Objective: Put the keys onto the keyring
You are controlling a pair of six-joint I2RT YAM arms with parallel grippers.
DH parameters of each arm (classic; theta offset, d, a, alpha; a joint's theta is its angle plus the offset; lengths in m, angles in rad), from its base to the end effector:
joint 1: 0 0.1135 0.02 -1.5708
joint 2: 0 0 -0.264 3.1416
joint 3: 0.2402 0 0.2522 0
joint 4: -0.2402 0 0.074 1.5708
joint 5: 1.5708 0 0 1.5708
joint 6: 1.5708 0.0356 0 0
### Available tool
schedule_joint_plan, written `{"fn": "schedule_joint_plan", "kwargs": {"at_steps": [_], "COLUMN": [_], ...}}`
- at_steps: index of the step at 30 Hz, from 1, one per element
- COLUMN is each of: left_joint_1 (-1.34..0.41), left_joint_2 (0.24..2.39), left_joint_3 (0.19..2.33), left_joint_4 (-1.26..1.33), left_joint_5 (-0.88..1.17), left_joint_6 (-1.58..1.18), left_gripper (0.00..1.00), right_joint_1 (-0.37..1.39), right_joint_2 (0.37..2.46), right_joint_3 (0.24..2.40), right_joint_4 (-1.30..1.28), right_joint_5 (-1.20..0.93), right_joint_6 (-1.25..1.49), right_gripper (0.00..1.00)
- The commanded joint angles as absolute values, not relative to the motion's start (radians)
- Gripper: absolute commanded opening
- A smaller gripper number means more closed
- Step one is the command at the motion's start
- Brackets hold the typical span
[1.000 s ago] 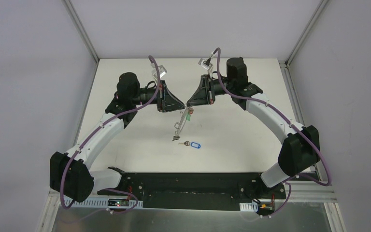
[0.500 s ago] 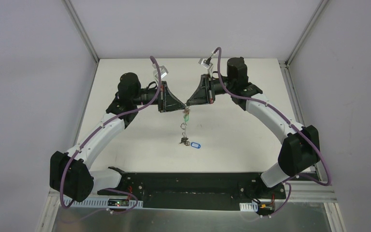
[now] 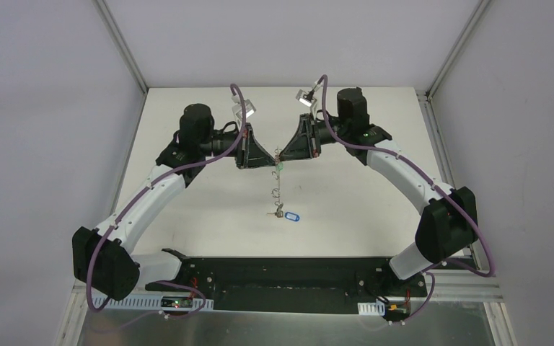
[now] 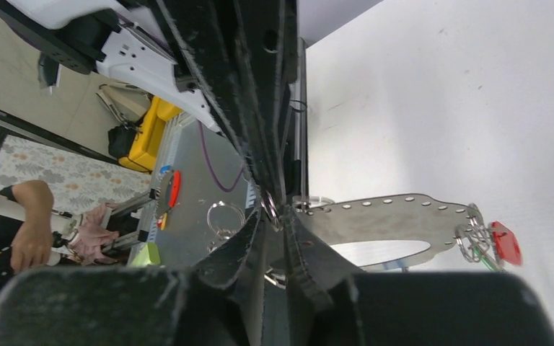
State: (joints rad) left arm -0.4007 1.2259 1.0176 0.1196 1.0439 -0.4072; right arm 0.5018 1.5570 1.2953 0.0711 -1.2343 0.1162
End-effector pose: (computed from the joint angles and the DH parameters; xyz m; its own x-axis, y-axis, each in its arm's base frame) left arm 0.2406 -0.1354 0.3619 -0.4665 -0.0186 -0.8843 0.8758 0.1305 -0.4648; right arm 0.2931 0.1991 0.3558 -0.2776 -0.1086 -0.9545 -0.9456 -0.1447 0.2915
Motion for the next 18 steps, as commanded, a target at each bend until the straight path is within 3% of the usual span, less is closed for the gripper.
{"fn": "schedule_joint_plan", "kwargs": {"at_steps": [1,4,18], "left_joint_1": [-0.441,-0.453,-0.488], "left_joint_2": [1.217,1.229,1.282], "left_joint_3": [1.197,1.244,1.310], "left_joint_4": [-0.331,-0.435,-0.528], "left_joint_5": [0.963,0.933,0.919], "left_joint_6": [-0.082,-0.012,0.038], "left_gripper": [0.00,0.00,0.00], "right_joint_1": [0.495,0.496,0.551], "right_joint_2": [1.515,1.505,1.502], "right_joint_3": [1.350,1.364,1.403], "right_joint_4": [-0.134,-0.204,-0.307], "right_joint_5": [-1.195,-1.175,-1.215], "right_joint_6": [-0.119,-0.194,-0.283], "right_gripper": [0.20,0.28,0.36]}}
